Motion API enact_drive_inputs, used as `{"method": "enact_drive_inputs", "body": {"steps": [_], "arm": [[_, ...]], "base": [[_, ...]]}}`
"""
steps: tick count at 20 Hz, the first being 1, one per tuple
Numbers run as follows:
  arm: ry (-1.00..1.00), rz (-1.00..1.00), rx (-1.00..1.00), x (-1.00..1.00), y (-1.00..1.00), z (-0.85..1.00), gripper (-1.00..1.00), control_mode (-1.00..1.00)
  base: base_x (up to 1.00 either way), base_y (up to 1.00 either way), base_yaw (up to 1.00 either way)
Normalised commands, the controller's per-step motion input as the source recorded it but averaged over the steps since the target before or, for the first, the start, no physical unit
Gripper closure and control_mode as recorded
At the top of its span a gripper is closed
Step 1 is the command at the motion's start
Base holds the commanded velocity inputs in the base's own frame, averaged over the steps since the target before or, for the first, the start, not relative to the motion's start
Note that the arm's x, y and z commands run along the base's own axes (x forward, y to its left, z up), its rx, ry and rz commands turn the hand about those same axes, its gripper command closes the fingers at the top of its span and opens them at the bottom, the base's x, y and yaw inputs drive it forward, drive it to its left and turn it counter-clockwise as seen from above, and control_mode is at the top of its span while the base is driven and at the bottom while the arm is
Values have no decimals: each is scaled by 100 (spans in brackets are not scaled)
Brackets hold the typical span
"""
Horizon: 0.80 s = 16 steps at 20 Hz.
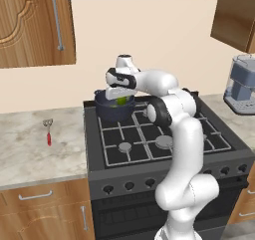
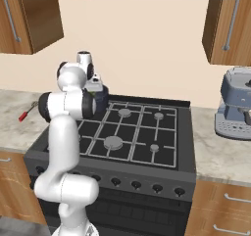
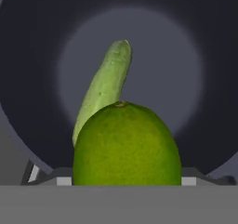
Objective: Put the lime and cucumber in the pot. Retrieve the spatula and lightly stir the vegetables in the pot.
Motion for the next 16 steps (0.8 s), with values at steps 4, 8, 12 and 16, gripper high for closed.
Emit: {"method": "enact_drive_inputs", "body": {"steps": [4,8,12,16], "arm": [[0,0,-3,12,24,4,100,-100],[0,0,0,23,3,-5,100,-100],[0,0,0,6,0,-14,100,-100],[0,0,2,17,-1,-28,100,-100]], "base": [[0,0,0],[0,0,0],[0,0,0],[0,0,0]]}}
